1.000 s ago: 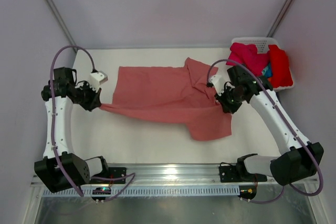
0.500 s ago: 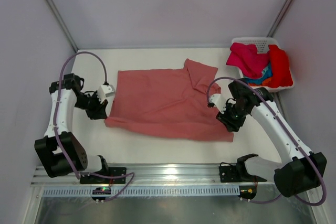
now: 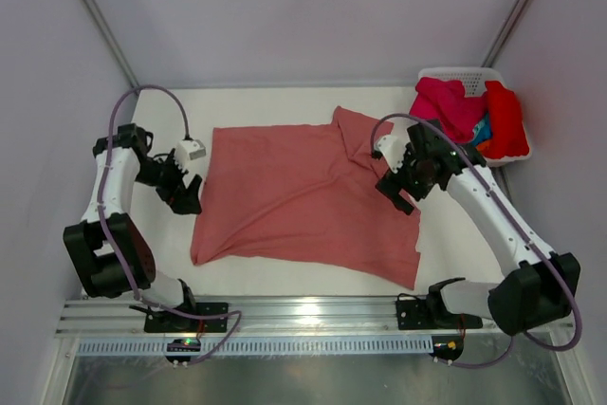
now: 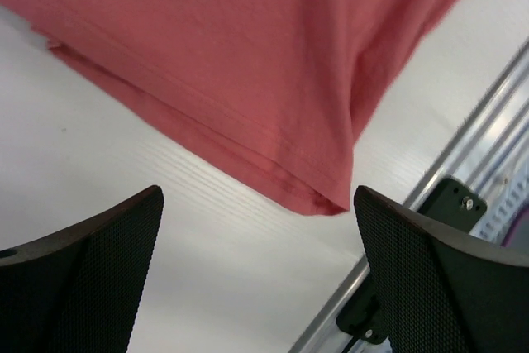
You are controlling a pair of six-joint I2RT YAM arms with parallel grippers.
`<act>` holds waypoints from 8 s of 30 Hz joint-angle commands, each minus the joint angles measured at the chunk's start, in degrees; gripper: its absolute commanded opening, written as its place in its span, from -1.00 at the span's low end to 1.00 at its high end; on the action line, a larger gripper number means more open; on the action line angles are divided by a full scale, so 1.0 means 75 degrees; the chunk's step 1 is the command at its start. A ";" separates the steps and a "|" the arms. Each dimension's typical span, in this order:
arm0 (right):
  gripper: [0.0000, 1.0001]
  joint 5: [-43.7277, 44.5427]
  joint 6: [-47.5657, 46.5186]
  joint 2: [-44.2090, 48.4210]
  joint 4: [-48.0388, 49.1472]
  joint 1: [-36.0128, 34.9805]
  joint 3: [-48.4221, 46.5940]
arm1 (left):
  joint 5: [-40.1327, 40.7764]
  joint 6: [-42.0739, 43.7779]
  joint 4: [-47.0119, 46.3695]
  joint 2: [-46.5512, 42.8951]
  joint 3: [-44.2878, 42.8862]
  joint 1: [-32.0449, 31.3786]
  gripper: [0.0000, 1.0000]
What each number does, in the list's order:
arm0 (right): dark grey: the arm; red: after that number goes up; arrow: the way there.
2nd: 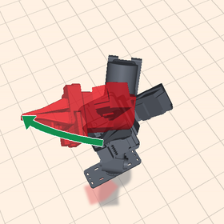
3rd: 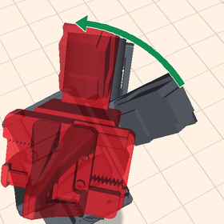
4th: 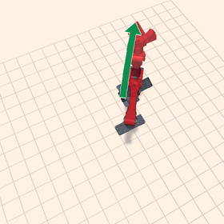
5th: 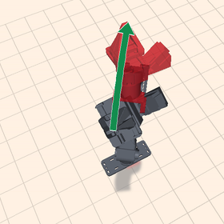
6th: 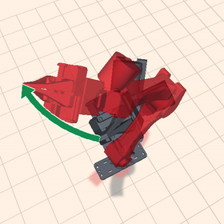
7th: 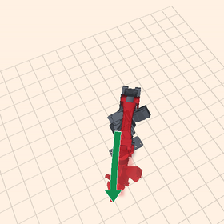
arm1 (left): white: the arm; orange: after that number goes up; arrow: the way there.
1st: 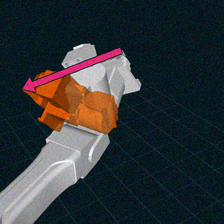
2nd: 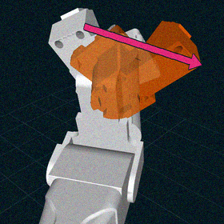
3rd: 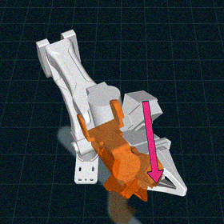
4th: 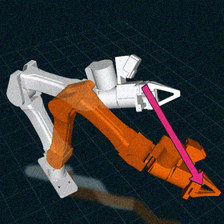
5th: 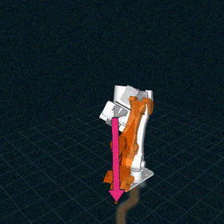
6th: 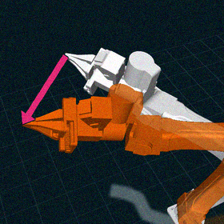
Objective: Fold and stack the t-shirts
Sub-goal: Flatten the tshirt out
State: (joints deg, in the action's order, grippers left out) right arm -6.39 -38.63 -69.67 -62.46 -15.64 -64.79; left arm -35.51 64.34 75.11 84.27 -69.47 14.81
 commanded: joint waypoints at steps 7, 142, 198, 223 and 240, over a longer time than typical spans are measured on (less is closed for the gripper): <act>0.91 0.0663 0.1799 -0.3164 0.4107 -0.0001 -0.1601 | -0.1055 -0.5431 -0.4958 0.1489 -0.1049 -0.0040 0.98; 0.99 0.4900 0.1153 -0.7718 0.6069 0.0363 -0.7699 | 0.6972 -0.7933 -0.3968 0.6532 -0.9557 -0.3968 0.98; 0.81 0.3617 0.1097 -0.5312 0.4120 0.0198 -0.1017 | 0.7091 -0.6831 -0.3337 0.6659 -0.5901 -0.2291 0.98; 0.81 0.3468 0.0439 -0.6180 0.4052 0.1195 -0.3115 | 0.3493 -0.7137 -0.1366 0.4233 -0.4143 -0.2185 0.97; 0.81 0.2446 0.1119 -0.6295 0.3700 0.0269 -0.4390 | 0.3224 -0.7476 -0.1285 0.6669 -0.7962 -0.2185 0.96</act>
State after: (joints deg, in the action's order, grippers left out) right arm 13.63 -32.45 -114.04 -33.67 -12.49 -92.90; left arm -10.04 10.28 64.90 131.79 -124.60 -1.83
